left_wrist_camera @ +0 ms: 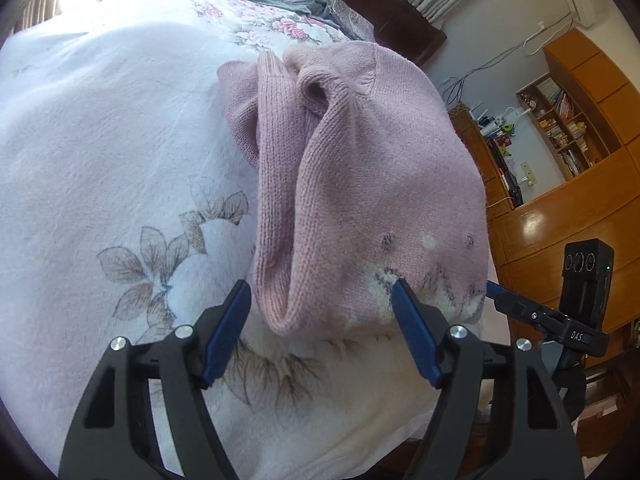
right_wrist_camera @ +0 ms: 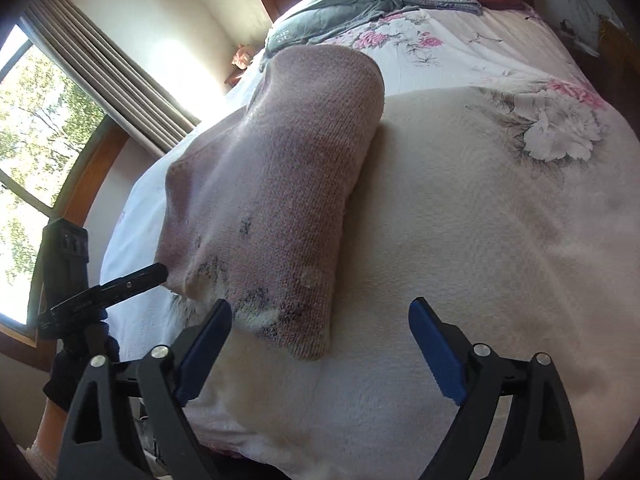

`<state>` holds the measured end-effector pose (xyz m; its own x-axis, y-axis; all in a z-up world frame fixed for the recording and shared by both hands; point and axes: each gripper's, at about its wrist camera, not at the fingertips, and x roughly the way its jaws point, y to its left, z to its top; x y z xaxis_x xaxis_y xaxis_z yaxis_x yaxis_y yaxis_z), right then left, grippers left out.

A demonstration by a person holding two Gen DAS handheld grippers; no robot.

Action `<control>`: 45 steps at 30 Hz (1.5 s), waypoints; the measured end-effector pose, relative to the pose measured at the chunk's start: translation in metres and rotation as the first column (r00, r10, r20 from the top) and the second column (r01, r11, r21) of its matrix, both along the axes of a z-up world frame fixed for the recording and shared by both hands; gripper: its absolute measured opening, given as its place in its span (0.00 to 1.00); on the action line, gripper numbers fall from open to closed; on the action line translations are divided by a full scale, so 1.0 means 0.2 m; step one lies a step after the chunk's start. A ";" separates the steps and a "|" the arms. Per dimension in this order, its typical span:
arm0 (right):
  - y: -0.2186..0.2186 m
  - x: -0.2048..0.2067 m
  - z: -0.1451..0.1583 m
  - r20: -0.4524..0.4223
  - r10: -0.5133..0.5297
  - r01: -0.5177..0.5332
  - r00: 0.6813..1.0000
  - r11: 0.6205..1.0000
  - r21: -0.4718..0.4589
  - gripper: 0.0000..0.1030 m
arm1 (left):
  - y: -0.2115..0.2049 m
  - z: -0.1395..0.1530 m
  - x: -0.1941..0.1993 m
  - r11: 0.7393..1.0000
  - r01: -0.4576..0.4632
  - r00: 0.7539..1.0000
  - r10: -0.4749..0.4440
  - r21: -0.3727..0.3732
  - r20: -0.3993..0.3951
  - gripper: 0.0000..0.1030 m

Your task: Fold small clothes

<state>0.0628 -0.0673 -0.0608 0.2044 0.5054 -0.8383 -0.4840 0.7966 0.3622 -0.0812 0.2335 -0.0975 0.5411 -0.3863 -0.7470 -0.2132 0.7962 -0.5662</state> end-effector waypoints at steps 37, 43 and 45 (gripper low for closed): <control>0.10 -0.24 0.50 0.310 -0.076 0.139 0.948 0.972 -0.189 0.96 | -0.28 0.58 -0.18 0.962 -0.066 0.998 0.058 0.264 0.039 0.87; 0.09 -0.24 0.50 0.272 -0.082 0.127 0.959 0.981 -0.149 0.96 | -0.29 0.59 -0.17 0.962 -0.048 0.998 0.039 0.269 0.041 0.87; 0.09 -0.24 0.51 0.274 -0.081 0.123 0.958 0.983 -0.139 0.96 | -0.29 0.59 -0.17 0.964 -0.046 0.999 0.037 0.262 0.040 0.87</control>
<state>0.0139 -0.0499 0.0405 0.4743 0.3400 -0.8121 -0.4596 0.8823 0.1010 -0.1152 0.1746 0.0196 0.5795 -0.1553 -0.8000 -0.2337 0.9088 -0.3456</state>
